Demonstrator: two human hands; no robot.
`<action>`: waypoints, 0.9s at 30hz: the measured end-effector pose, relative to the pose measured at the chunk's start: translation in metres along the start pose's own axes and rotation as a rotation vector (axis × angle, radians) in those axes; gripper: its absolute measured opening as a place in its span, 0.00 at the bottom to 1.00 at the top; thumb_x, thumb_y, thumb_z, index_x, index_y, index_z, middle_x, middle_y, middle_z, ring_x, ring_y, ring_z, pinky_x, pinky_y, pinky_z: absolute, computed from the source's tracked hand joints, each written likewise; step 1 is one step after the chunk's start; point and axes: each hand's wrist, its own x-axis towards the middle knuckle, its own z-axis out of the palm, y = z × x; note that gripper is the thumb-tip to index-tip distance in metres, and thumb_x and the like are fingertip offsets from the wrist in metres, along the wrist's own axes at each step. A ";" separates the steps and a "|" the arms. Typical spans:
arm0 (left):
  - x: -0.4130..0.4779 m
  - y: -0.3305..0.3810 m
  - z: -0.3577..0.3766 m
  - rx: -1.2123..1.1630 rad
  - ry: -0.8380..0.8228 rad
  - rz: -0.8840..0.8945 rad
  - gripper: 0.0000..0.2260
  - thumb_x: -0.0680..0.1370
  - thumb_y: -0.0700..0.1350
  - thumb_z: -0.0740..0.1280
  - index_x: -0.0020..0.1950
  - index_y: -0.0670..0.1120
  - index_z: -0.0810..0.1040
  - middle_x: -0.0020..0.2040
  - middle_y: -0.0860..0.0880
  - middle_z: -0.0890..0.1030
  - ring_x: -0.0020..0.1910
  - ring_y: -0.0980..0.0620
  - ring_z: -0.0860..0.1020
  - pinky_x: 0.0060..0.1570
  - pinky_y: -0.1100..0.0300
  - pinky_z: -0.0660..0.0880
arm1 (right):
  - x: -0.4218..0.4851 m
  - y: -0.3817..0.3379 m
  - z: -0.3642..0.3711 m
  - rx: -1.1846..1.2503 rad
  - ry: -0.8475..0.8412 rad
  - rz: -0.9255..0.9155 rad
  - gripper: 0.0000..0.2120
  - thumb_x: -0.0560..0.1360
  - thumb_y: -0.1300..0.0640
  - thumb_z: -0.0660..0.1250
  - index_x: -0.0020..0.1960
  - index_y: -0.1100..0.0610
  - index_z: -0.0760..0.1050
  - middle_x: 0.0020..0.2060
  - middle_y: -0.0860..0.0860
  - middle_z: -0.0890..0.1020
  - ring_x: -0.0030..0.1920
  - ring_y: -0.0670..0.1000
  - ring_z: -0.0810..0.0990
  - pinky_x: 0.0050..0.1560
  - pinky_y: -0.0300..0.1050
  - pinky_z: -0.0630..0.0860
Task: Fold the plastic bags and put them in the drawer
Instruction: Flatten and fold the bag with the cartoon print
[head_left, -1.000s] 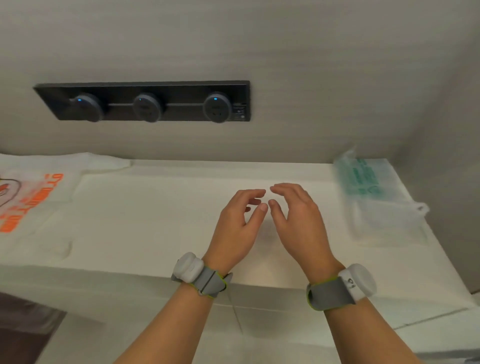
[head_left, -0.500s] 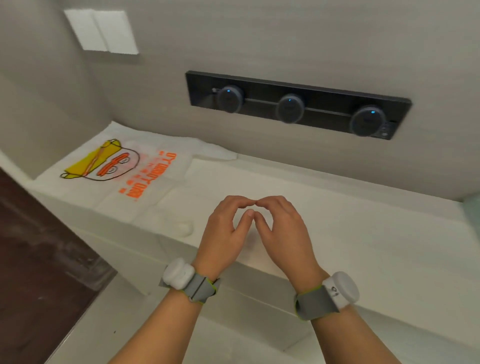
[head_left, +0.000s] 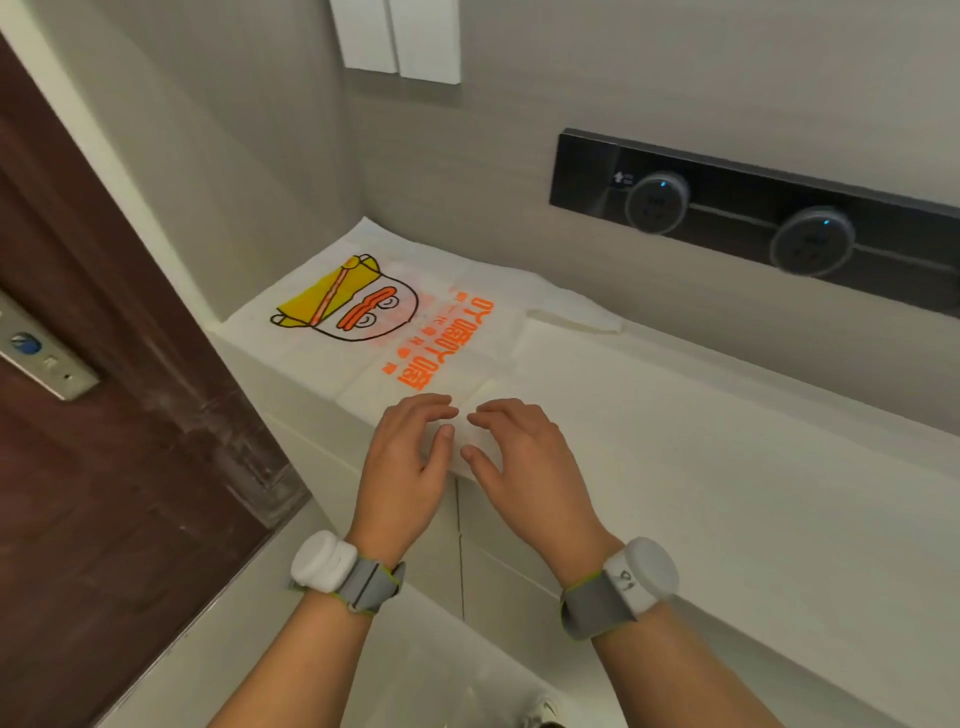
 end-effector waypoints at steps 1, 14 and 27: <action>0.001 -0.006 -0.003 0.020 0.018 -0.010 0.09 0.80 0.43 0.63 0.58 0.46 0.80 0.60 0.53 0.79 0.62 0.54 0.74 0.64 0.64 0.68 | 0.006 -0.004 0.005 -0.015 -0.014 -0.025 0.16 0.77 0.50 0.67 0.63 0.53 0.78 0.60 0.48 0.79 0.61 0.51 0.75 0.57 0.49 0.73; 0.009 -0.056 -0.036 0.099 0.084 -0.074 0.10 0.80 0.41 0.62 0.58 0.46 0.80 0.63 0.53 0.79 0.68 0.55 0.73 0.69 0.62 0.66 | 0.043 -0.019 0.053 -0.148 -0.044 -0.170 0.11 0.75 0.48 0.69 0.54 0.52 0.83 0.52 0.49 0.82 0.51 0.54 0.78 0.45 0.50 0.74; 0.007 -0.056 -0.027 0.046 0.022 -0.003 0.14 0.80 0.43 0.61 0.65 0.47 0.77 0.68 0.52 0.76 0.73 0.59 0.66 0.79 0.53 0.54 | 0.022 -0.007 0.010 -0.178 0.152 -0.037 0.11 0.80 0.50 0.63 0.45 0.52 0.81 0.39 0.47 0.83 0.38 0.52 0.78 0.40 0.47 0.69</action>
